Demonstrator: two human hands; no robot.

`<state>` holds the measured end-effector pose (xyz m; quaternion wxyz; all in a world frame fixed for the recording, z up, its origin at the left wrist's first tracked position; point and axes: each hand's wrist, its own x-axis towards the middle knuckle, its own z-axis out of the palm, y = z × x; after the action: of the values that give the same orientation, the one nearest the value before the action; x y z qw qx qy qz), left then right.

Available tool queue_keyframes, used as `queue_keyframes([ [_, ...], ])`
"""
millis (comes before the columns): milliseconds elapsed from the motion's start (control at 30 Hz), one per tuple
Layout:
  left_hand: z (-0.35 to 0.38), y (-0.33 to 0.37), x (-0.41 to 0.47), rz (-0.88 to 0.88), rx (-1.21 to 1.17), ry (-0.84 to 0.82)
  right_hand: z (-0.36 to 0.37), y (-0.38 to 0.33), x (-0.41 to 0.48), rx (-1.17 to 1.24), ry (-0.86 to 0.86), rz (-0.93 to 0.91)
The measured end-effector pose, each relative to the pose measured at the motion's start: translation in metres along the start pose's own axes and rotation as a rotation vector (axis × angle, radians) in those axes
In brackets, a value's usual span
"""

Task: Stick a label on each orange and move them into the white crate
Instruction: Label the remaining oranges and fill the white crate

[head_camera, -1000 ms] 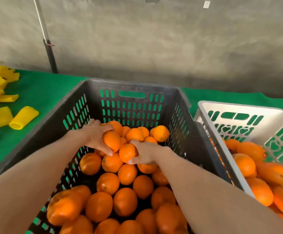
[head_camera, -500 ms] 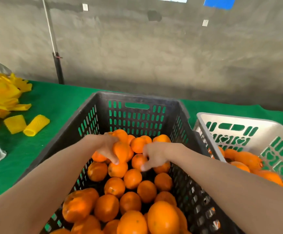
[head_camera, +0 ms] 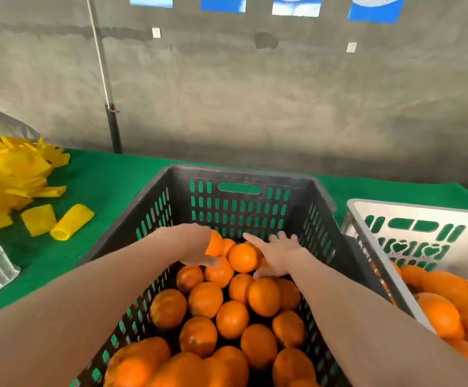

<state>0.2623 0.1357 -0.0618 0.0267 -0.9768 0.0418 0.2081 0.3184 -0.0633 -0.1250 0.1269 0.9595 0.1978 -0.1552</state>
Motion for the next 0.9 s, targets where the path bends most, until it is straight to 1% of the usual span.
queue_keyframes([
  [33,0.009,-0.001,0.013,-0.010,0.029,0.120,0.000,0.001,0.003,-0.021,0.024,-0.022],
  [67,0.018,0.000,0.027,-0.025,-0.019,0.145,0.001,0.003,0.006,-0.020,0.036,-0.040],
  [133,0.035,0.002,0.043,-0.056,-0.162,0.110,0.004,0.001,0.008,0.041,0.029,-0.059],
  [200,0.050,0.005,0.060,-0.052,-0.293,0.109,0.009,0.001,0.011,0.079,0.012,-0.045],
  [233,0.056,0.005,0.067,-0.044,-0.361,0.140,0.010,0.001,0.012,0.071,0.013,-0.039],
  [300,0.064,0.003,0.074,-0.070,-0.475,0.263,0.012,0.003,0.013,0.059,0.031,-0.033],
  [367,0.067,-0.002,0.073,-0.120,-0.495,0.368,0.012,0.004,0.011,0.083,0.051,-0.044],
  [433,0.069,-0.005,0.072,-0.117,-0.473,0.365,0.013,0.002,0.008,0.100,0.069,-0.054],
  [500,0.060,-0.008,0.067,-0.126,-0.446,0.283,0.011,-0.001,0.005,0.130,0.080,-0.050],
  [533,0.051,-0.011,0.062,-0.121,-0.390,0.228,0.007,-0.003,0.003,0.171,0.081,-0.042],
  [600,0.028,-0.016,0.046,-0.042,-0.249,0.087,-0.004,-0.006,-0.002,0.277,0.056,-0.036],
  [633,0.017,-0.017,0.035,0.002,-0.258,-0.002,-0.011,-0.007,-0.006,0.319,0.034,-0.045],
  [700,0.001,-0.017,0.006,0.048,-0.385,-0.191,-0.029,-0.010,-0.016,0.375,-0.025,-0.076],
  [767,-0.004,-0.011,-0.027,0.095,-0.492,-0.372,-0.047,-0.014,-0.034,0.370,-0.070,-0.120],
  [833,0.001,-0.004,-0.056,0.142,-0.560,-0.490,-0.060,-0.020,-0.055,0.336,-0.118,-0.155],
  [900,0.007,0.004,-0.081,0.196,-0.601,-0.571,-0.067,-0.031,-0.079,0.329,-0.211,-0.172],
])
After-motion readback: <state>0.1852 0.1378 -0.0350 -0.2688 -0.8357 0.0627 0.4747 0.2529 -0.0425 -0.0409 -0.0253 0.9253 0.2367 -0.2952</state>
